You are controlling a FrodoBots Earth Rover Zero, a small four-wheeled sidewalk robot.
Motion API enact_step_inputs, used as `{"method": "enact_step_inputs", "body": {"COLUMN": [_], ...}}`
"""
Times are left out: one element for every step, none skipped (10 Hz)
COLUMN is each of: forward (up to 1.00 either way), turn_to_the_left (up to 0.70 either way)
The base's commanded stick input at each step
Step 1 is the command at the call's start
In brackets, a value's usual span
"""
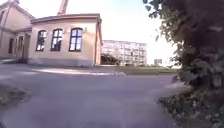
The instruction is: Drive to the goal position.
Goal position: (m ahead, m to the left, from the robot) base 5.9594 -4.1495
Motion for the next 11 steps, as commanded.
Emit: {"method": "enact_step_inputs", "body": {"forward": [0.70,0.70,0.70,0.70,0.70,0.70,0.70,0.70,0.70,0.70,0.70], "turn_to_the_left": [0.06,0.00,0.05,0.14,0.08,0.00,0.03,0.12,0.10,0.08,0.03]}}
